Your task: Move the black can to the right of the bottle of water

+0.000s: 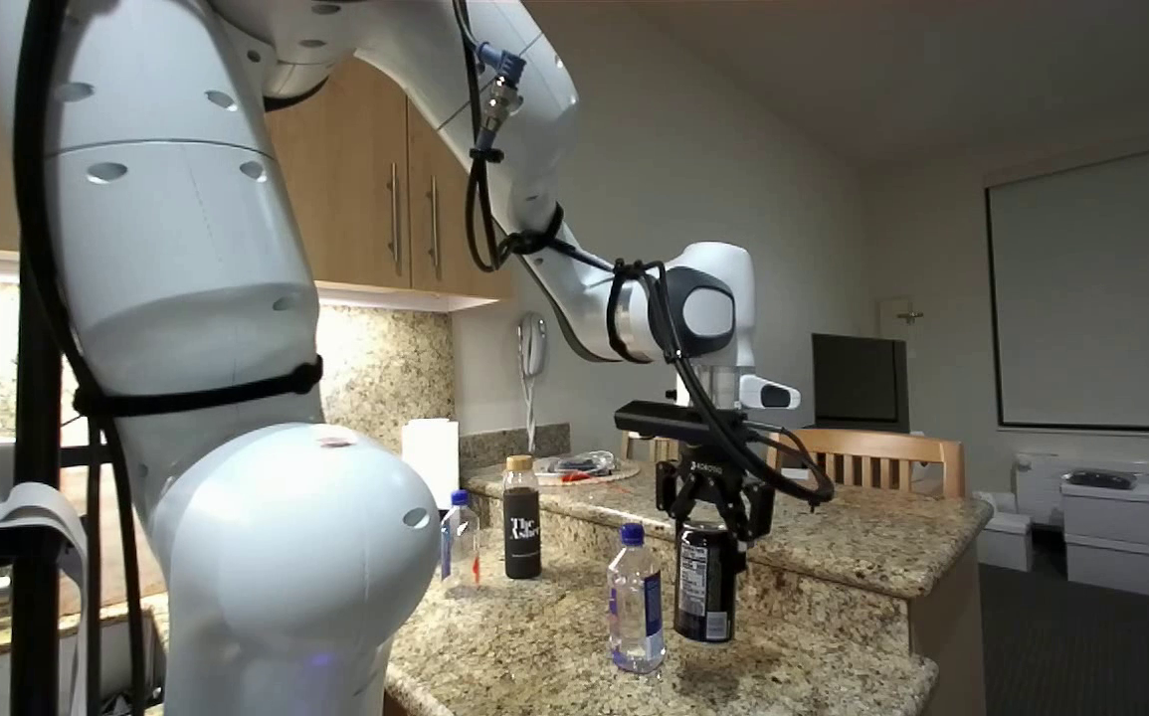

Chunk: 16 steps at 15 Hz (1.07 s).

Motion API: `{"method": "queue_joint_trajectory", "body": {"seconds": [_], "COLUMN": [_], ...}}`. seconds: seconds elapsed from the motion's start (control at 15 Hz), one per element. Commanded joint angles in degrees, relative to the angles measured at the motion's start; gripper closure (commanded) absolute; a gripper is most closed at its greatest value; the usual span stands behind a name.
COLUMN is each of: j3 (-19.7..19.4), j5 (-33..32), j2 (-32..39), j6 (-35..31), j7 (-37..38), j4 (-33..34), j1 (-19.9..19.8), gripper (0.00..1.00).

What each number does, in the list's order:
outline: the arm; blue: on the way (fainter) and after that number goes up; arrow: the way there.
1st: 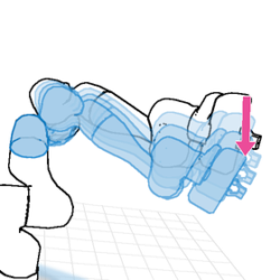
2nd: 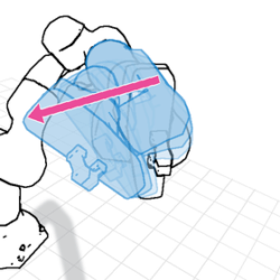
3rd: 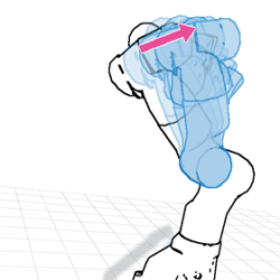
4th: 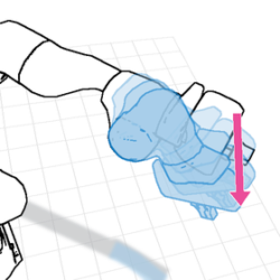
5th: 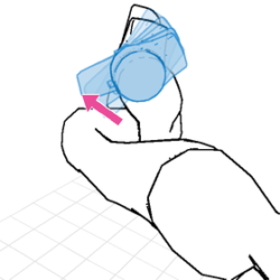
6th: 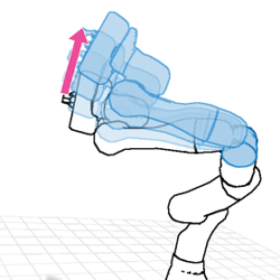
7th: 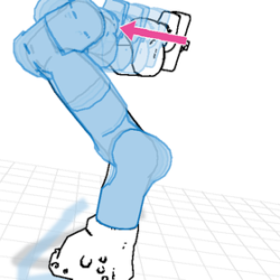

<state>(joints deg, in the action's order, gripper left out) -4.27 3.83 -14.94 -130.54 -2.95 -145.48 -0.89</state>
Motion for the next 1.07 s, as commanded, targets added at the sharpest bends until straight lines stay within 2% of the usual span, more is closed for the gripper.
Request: {"method": "queue_joint_trajectory", "body": {"seconds": [0.0,0.33,1.0], "j3": [-0.2,-0.3,1.3], "j5": [3.4,7.9,9.1], "j2": [-0.2,2.9,9.0], "j6": [-7.4,-12.7,-27.5], "j7": [-4.9,-9.3,-9.3], "j4": [-4.3,-6.3,-7.7], "j1": [1.3,3.2,3.9], "gripper": [0.52,0.52,0.52]}}
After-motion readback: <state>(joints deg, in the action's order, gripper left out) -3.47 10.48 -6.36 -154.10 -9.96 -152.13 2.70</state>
